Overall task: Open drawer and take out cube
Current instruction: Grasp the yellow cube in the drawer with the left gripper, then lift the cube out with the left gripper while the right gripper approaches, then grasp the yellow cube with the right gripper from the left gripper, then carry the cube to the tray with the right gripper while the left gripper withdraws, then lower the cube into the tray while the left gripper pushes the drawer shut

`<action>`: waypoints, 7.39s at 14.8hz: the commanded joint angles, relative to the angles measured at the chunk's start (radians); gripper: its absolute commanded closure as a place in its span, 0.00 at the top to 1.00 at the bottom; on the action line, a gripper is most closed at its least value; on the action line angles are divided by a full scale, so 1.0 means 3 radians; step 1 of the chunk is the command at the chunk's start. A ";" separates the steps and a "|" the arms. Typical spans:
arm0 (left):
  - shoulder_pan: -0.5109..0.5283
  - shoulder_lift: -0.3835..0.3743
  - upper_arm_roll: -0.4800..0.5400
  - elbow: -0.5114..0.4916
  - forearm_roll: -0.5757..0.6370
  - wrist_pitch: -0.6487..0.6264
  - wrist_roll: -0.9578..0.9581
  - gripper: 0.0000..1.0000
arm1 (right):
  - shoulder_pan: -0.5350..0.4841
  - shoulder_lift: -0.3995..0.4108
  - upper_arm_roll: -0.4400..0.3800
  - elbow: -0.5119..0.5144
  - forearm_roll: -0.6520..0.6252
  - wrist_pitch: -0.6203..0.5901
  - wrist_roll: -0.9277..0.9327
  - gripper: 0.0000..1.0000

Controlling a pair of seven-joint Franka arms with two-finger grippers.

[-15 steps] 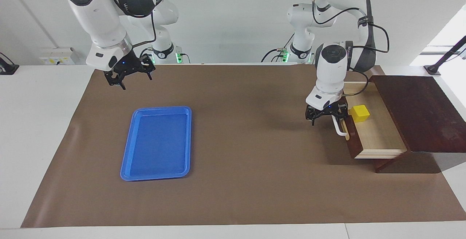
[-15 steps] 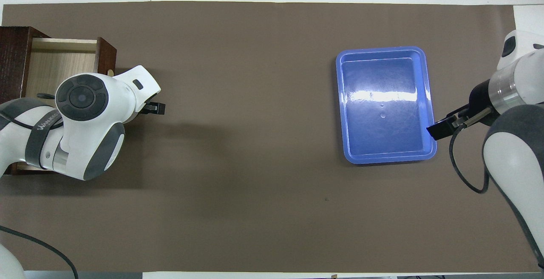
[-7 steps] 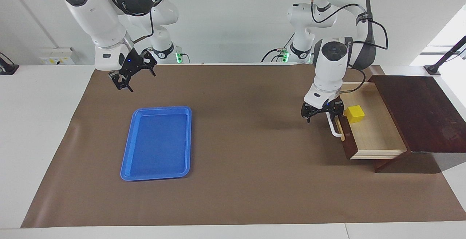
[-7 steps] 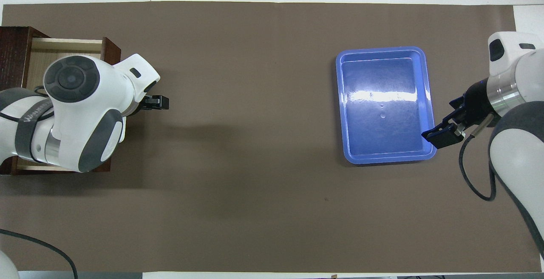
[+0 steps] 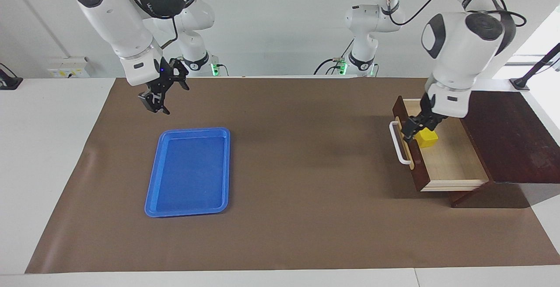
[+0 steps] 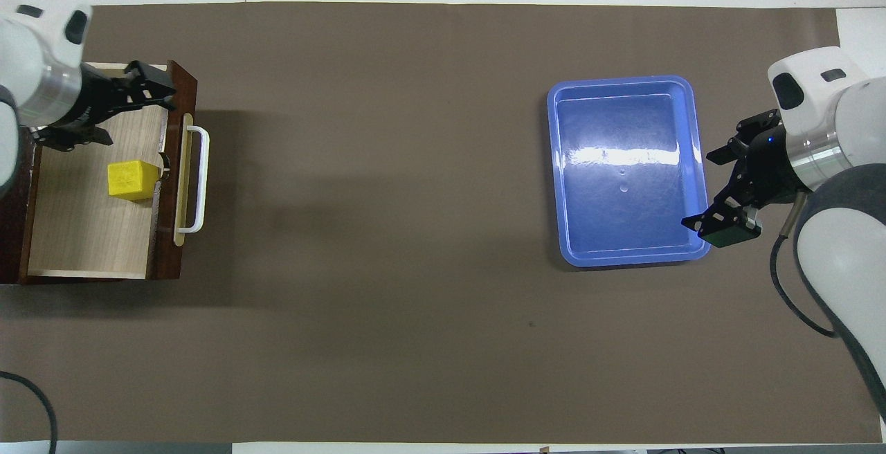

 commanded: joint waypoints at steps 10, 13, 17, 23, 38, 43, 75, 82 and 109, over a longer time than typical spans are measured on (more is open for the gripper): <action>0.0453 -0.0336 -0.0009 -0.1073 -0.0011 0.0690 -0.2817 1.00 | 0.0231 -0.0100 0.0014 -0.0390 0.0732 0.0275 -0.0939 1.00; 0.0418 -0.0341 -0.0014 -0.1282 -0.0011 0.0874 -0.3130 1.00 | 0.0364 -0.0100 0.0014 -0.0538 0.0962 0.0383 -0.1179 1.00; 0.0356 -0.0377 -0.0014 -0.1410 -0.0011 0.0875 -0.3162 1.00 | 0.0486 -0.0085 0.0014 -0.0865 0.1535 0.0741 -0.1771 1.00; 0.0392 -0.0306 -0.0009 -0.1177 -0.0011 0.0814 -0.3146 0.00 | 0.0757 0.0012 0.0014 -0.1131 0.2358 0.1108 -0.2487 1.00; -0.1248 -0.0576 -0.0040 -0.0867 -0.0047 -0.0227 -0.5047 0.00 | 0.1714 0.0426 0.0014 -0.0887 0.2881 0.2137 -0.2366 1.00; -0.1576 -0.0694 -0.0065 -0.1073 -0.0052 -0.0041 -0.5728 0.00 | 0.1811 0.0600 0.0014 -0.0698 0.2850 0.2127 -0.2356 1.00; -0.1843 -0.0796 -0.0050 -0.1293 -0.0078 0.0184 -0.5893 0.60 | 0.1806 0.0897 0.0014 -0.0226 0.2620 0.1743 -0.2356 0.00; -0.1399 -0.0858 -0.0029 -0.1262 -0.0052 0.0154 -0.5649 1.00 | 0.1786 0.0902 0.0019 -0.0211 0.2625 0.1723 -0.2346 0.00; 0.0657 -0.0188 -0.0029 -0.1032 0.0311 0.0813 -0.2887 1.00 | -0.0577 0.1562 -0.0002 -0.0078 0.1914 0.1232 -0.3440 0.00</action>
